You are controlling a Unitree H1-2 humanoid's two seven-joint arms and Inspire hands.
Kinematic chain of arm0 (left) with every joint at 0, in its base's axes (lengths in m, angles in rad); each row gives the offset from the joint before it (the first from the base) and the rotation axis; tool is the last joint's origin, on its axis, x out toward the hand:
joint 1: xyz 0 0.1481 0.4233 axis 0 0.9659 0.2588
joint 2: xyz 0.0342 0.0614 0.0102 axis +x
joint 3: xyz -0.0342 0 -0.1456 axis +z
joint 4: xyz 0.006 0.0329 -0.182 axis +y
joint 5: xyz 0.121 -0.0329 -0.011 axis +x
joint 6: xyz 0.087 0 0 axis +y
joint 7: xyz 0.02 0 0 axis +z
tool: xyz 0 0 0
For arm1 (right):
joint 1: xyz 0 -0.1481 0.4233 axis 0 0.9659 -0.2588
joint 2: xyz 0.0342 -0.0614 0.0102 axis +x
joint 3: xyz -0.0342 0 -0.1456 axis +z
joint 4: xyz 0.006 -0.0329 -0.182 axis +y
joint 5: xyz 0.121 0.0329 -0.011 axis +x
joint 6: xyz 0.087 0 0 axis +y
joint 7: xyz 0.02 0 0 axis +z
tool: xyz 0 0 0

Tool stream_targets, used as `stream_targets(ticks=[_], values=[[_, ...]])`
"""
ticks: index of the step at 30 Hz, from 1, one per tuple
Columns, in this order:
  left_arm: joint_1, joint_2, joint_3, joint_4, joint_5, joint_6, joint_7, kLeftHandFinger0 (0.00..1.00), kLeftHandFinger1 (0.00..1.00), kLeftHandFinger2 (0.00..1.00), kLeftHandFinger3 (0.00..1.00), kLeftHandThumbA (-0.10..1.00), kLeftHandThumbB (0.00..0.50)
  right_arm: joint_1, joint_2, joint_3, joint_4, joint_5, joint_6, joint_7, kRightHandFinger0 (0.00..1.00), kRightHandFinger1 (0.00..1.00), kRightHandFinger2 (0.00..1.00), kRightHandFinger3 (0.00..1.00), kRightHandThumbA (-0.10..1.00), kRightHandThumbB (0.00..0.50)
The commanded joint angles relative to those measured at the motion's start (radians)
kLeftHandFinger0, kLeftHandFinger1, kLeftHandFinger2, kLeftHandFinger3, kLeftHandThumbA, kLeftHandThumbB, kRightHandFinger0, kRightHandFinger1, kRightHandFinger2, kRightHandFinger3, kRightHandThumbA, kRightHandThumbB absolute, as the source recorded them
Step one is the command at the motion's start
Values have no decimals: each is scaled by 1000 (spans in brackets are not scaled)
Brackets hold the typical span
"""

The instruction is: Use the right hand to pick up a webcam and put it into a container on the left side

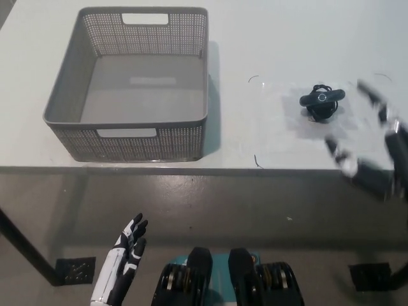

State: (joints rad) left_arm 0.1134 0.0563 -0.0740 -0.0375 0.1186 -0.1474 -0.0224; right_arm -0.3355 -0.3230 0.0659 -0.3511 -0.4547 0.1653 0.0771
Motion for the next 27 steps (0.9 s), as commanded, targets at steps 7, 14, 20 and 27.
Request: stream_targets(ticks=[7,14,20,27], values=[[-10,34,-3,-37,-16,-41,-22,1000,1000,1000,1000,967,62,-570,-140,133,514,-260,138,64,1000,1000,1000,1000,766,469],[-10,36,-4,-32,-12,-44,-18,1000,1000,1000,1000,966,46,-799,-115,223,892,-228,76,76,1000,1000,1000,1000,870,500],[-8,41,-2,-34,-10,-47,-17,1000,1000,1000,1000,972,47,-888,-75,262,1093,-184,58,68,1000,1000,1000,1000,828,500],[-13,42,-7,-34,-15,-30,-26,1000,1000,1000,1000,1000,54,-898,-50,261,1166,-145,59,77,1000,1000,1000,1000,789,500]])
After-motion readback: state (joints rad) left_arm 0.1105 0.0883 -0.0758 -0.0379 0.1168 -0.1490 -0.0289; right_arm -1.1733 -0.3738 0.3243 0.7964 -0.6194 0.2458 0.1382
